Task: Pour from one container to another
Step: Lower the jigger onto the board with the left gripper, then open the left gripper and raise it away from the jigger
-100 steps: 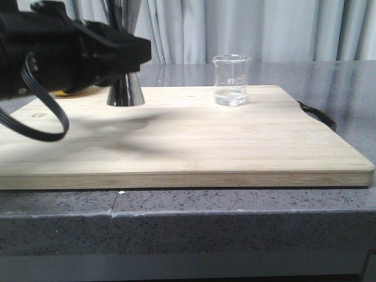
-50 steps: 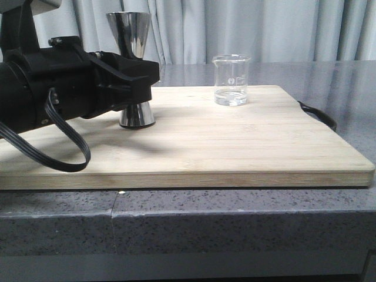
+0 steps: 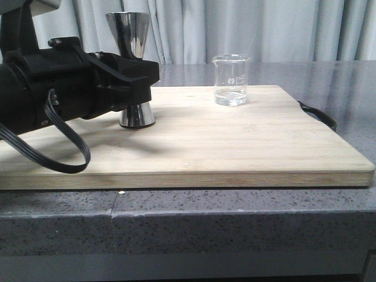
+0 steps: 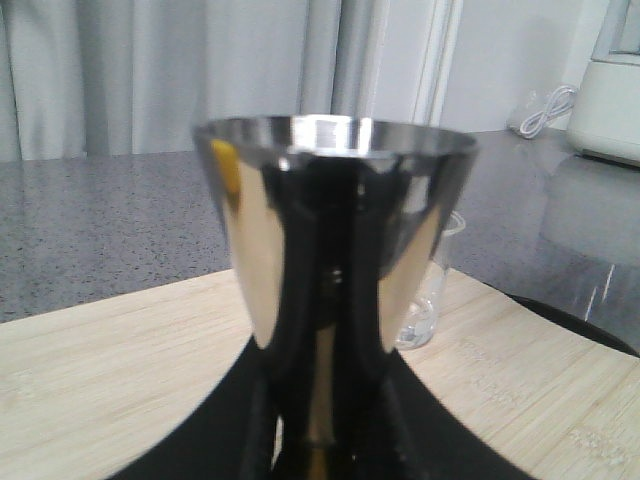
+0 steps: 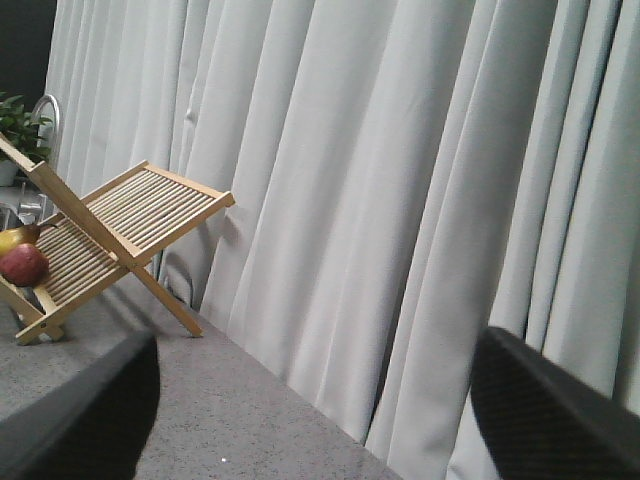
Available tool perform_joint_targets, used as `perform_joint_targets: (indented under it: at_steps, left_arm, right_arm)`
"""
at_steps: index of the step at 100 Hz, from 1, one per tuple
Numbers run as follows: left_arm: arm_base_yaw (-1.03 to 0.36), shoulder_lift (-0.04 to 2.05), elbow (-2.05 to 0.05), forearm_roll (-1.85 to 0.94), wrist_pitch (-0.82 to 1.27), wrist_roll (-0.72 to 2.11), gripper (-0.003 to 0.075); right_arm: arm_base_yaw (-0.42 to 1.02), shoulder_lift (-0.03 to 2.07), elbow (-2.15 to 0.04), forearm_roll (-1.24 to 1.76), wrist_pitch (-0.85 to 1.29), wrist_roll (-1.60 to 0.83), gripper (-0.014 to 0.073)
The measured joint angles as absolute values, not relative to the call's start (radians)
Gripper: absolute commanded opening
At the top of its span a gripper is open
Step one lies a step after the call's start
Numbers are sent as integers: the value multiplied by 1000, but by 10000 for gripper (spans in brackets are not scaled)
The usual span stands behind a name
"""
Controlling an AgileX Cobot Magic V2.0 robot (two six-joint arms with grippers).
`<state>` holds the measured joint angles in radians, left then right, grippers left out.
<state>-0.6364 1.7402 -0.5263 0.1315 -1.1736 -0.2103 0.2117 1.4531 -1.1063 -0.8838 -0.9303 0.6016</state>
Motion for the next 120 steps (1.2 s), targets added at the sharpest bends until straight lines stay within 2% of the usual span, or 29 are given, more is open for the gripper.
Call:
perform_joint_targets:
  at_steps: [41, 63, 97, 120]
  left_arm:
    - [-636, 1740, -511, 125, -1190, -210, -14]
    - [-636, 1740, -511, 125, -1191, -210, 104]
    - [-636, 1740, -511, 125, -1191, -210, 114]
    - [-636, 1740, -509, 125, -1180, -210, 193]
  right_arm:
    - [212, 1453, -1106, -884, -930, 602, 573]
    - [212, 1453, -1106, -884, -930, 602, 573]
    - [212, 1453, -1106, -884, -932, 602, 573]
    - [212, 1453, -1106, -884, -934, 602, 573]
